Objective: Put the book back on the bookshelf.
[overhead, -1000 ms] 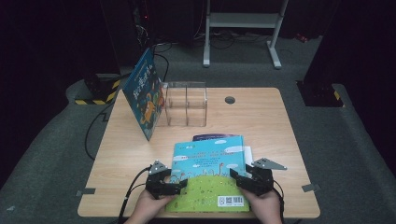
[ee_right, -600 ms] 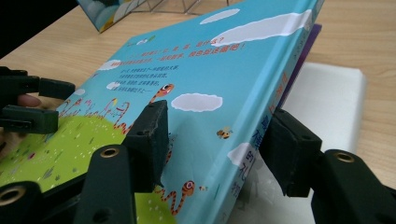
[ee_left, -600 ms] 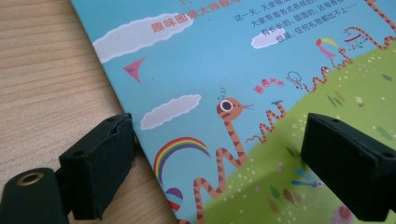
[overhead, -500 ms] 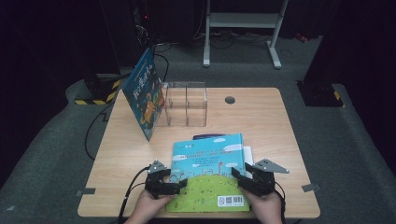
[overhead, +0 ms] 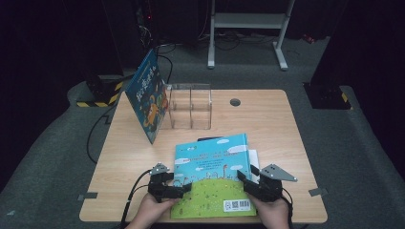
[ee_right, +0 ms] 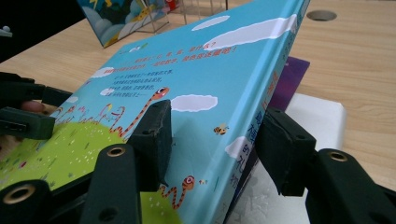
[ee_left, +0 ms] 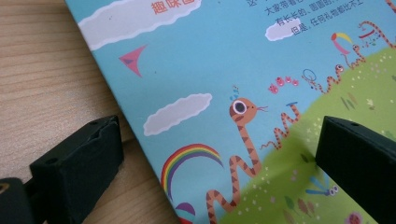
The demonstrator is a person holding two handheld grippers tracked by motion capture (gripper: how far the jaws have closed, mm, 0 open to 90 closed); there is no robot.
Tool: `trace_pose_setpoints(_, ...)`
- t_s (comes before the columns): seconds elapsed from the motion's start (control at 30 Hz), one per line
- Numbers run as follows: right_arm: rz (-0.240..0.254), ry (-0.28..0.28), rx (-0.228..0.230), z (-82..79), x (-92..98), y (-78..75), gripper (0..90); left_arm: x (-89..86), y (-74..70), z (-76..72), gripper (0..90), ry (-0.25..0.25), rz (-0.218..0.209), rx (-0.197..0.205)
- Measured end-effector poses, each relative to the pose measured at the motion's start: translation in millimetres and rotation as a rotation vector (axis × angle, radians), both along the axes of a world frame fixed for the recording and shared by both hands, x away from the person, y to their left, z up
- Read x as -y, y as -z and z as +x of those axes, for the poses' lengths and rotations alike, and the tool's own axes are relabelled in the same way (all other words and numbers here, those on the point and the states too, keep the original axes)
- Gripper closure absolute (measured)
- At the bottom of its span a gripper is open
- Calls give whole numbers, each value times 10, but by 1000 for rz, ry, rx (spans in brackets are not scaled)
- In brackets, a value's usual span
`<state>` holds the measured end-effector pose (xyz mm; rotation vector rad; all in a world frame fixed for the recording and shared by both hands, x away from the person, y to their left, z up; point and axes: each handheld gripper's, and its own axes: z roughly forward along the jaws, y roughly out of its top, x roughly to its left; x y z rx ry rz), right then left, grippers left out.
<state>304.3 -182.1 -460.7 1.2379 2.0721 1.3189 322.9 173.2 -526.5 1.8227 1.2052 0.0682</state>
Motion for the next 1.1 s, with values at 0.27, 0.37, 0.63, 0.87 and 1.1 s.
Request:
trace_pose_setpoints(0.27,-1,-7,37,-28,-7,-21,476,-24,4,16,10,19,-32,-13)
trace_pose_setpoints(0.37,1,-9,39,-28,-7,-23,476,-32,4,25,35,42,-45,-18)
trace_pose_setpoints(0.63,16,-15,59,-48,-15,-60,477,-45,-56,3,56,38,-50,-10)
trace_pose_setpoints(0.87,29,-15,72,-40,-14,-142,495,-105,-126,-40,166,-26,-95,12)
trace_pose_setpoints(1.1,15,-6,111,-23,-16,-216,505,-164,-257,-77,298,-77,-117,99)
